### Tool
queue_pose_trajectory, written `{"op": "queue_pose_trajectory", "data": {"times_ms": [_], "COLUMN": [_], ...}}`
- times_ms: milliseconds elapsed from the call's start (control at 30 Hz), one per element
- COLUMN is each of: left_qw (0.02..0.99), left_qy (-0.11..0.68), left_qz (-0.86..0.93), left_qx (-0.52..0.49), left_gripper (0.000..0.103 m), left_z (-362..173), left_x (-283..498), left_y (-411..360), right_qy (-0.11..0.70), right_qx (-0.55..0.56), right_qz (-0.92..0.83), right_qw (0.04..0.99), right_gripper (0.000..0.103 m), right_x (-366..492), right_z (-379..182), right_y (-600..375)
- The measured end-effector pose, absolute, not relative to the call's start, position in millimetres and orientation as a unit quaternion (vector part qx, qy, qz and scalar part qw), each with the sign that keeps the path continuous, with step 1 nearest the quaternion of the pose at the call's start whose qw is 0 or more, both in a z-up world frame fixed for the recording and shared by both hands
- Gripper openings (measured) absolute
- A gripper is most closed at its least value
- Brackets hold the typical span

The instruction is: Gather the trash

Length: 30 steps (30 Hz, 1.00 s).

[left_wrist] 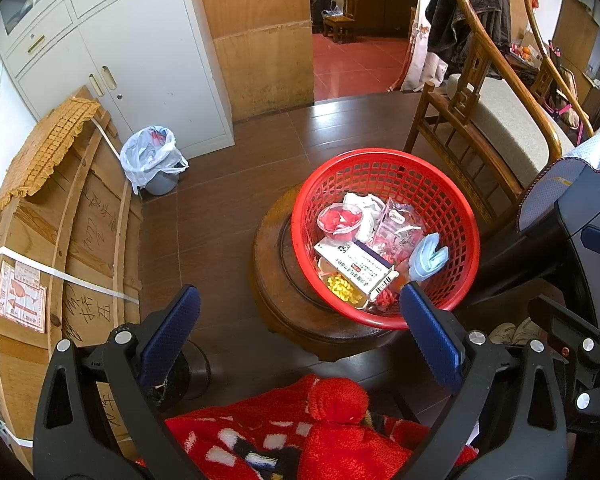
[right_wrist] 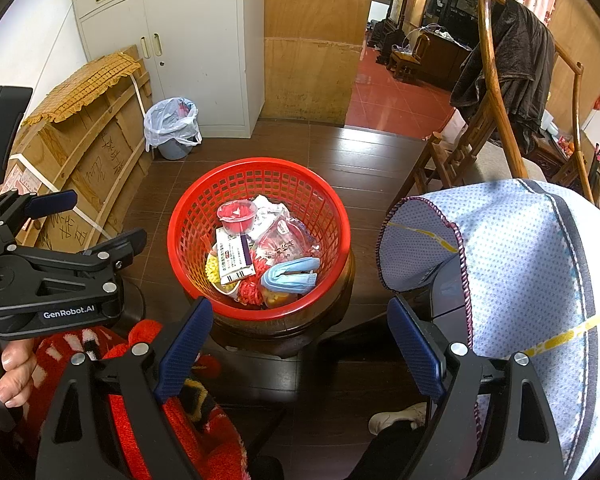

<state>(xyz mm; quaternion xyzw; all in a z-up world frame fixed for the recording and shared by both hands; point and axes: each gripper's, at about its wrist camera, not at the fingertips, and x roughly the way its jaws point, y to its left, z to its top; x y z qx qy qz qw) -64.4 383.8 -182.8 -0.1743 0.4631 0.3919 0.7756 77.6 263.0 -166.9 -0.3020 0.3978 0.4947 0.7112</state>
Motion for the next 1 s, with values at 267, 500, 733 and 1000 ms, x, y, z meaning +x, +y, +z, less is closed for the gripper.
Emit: {"op": "queue_pose_trajectory", "data": {"times_ms": [267,500,733,1000], "left_qw": [0.775,0.775,0.775,0.774], "left_qy": [0.464,0.464,0.464,0.464], "left_qz": [0.392,0.395,0.395,0.396], "left_qx": [-0.174,-0.170,-0.171,-0.170], "left_gripper": [0.096,0.096,0.096,0.096], "left_z": [-182.3,-184.9,-184.3,-185.5], "left_x": [-64.5,-64.5,-64.4,-64.8], "left_y": [384.3,379.6,380.9,380.9], "right_qy": [0.398,0.397,0.397,0.397], "right_qx": [-0.302,-0.302,-0.302,-0.303], "right_qz": [0.495,0.495,0.495,0.494], "right_qw": [0.711,0.711,0.711,0.712], "right_gripper": [0.087,0.087,0.087,0.087], "right_x": [77.6,77.3,77.8,78.7], "right_z": [-166.7,-166.6,-166.5,-166.7], "right_y": [263.2,263.2,263.0,262.7]}}
